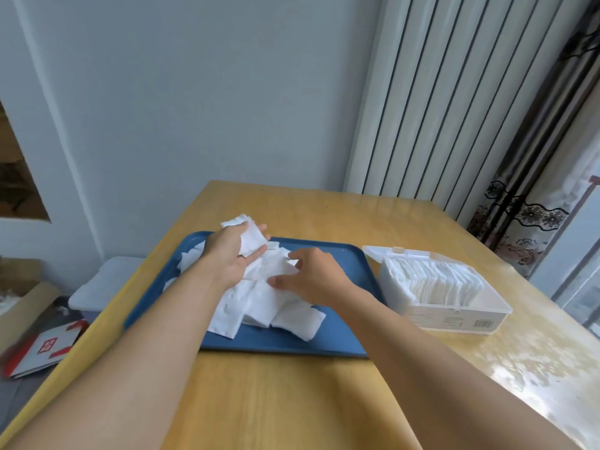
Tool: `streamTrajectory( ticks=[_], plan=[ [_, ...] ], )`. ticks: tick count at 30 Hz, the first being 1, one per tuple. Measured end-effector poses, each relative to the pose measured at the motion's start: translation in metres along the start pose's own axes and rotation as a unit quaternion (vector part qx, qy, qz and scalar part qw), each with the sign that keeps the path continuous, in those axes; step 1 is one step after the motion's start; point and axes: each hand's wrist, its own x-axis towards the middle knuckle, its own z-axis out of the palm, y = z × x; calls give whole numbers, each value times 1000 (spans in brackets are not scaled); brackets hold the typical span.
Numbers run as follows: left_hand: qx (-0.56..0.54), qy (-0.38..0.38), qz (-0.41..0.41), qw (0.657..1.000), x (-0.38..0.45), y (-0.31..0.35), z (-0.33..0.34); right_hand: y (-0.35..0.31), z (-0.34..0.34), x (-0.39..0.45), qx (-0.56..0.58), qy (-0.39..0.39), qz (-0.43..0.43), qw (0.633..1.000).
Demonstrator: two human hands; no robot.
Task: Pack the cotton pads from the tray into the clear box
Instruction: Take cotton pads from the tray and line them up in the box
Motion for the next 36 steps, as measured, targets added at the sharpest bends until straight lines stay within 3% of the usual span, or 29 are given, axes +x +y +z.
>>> streamTrajectory(
  ticks=[3, 10, 17, 24, 31, 33, 36],
  plan=[
    [15, -6, -6, 1000, 0, -1, -2, -3, 0, 4, 21, -17, 31, 999],
    [29, -7, -5, 1000, -3, 0, 0, 12, -7, 0, 211, 1, 59, 976],
    [105, -34, 55, 992, -13, -3, 13, 30, -30, -23, 328, 153, 14, 932],
    [173, -49, 123, 976, -27, -9, 29, 50, -27, -31, 316, 196, 5, 928],
    [215, -50, 152, 963, -30, -17, 34, 38, -39, -44, 313, 360, -85, 875],
    [213, -45, 172, 961, -31, -16, 36, 35, -44, -45, 354, 362, -106, 856],
    [181, -58, 142, 971, -39, -18, 44, 36, -44, -43, 453, 292, -79, 839]
  ],
)
